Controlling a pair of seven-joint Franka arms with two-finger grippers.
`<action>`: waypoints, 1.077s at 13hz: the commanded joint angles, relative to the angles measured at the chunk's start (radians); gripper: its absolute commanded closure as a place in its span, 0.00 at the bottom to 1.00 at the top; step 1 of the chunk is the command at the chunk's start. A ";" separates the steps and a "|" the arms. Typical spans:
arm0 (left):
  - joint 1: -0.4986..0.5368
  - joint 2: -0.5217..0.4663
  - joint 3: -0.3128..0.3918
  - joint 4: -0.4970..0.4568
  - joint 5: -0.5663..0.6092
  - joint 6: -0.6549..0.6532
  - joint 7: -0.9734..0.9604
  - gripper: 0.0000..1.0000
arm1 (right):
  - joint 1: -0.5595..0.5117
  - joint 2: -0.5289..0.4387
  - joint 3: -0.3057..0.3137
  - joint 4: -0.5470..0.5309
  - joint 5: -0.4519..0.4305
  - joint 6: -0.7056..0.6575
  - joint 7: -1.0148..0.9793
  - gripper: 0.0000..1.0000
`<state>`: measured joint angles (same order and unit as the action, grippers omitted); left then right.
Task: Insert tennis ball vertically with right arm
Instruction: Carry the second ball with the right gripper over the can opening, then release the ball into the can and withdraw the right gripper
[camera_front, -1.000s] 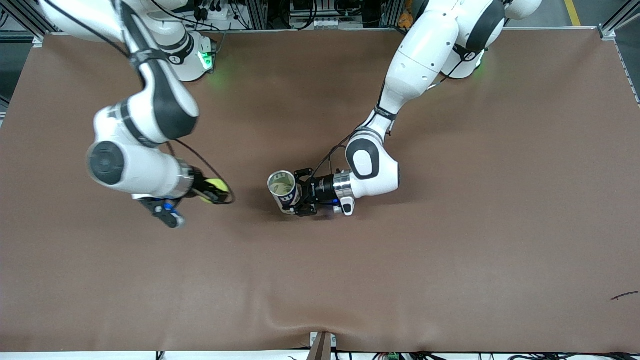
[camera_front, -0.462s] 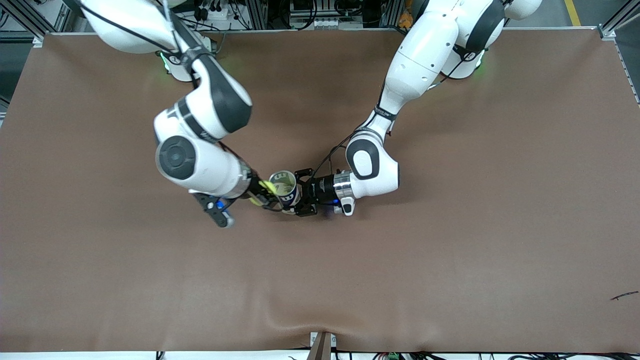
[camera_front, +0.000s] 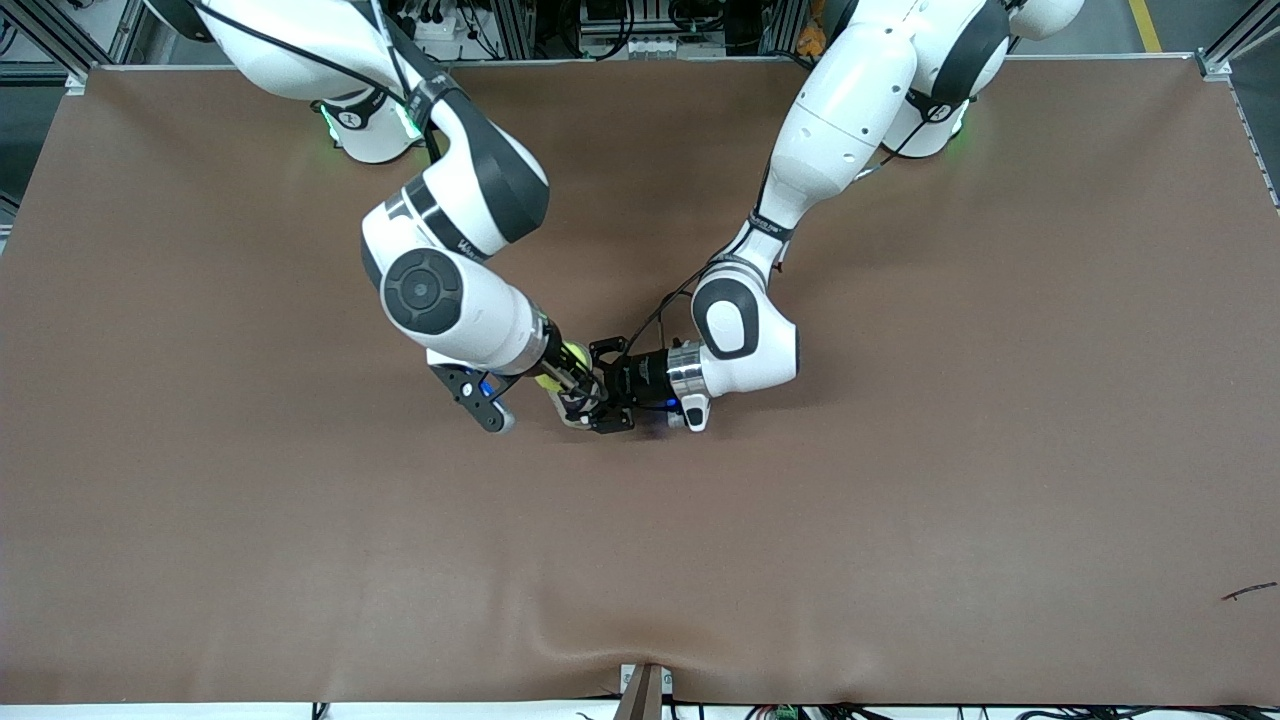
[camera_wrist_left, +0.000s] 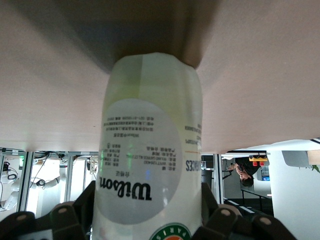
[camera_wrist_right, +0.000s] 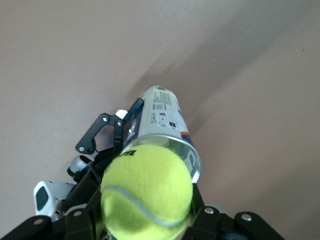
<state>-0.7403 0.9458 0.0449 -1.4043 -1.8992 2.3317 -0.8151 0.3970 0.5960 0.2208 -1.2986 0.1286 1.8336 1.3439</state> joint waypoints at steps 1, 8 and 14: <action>-0.010 0.010 0.003 0.010 -0.026 0.015 0.020 0.16 | 0.016 0.016 -0.014 0.010 -0.020 -0.020 0.033 0.40; -0.010 0.008 0.003 0.011 -0.026 0.015 0.019 0.16 | 0.014 0.024 -0.014 0.008 -0.020 -0.016 0.035 0.00; -0.008 0.005 0.006 0.011 -0.014 0.015 0.011 0.00 | -0.098 -0.025 -0.014 0.007 -0.029 -0.069 -0.203 0.00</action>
<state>-0.7413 0.9460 0.0452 -1.4043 -1.8993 2.3324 -0.8150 0.3619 0.6058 0.1966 -1.2876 0.1051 1.8184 1.2656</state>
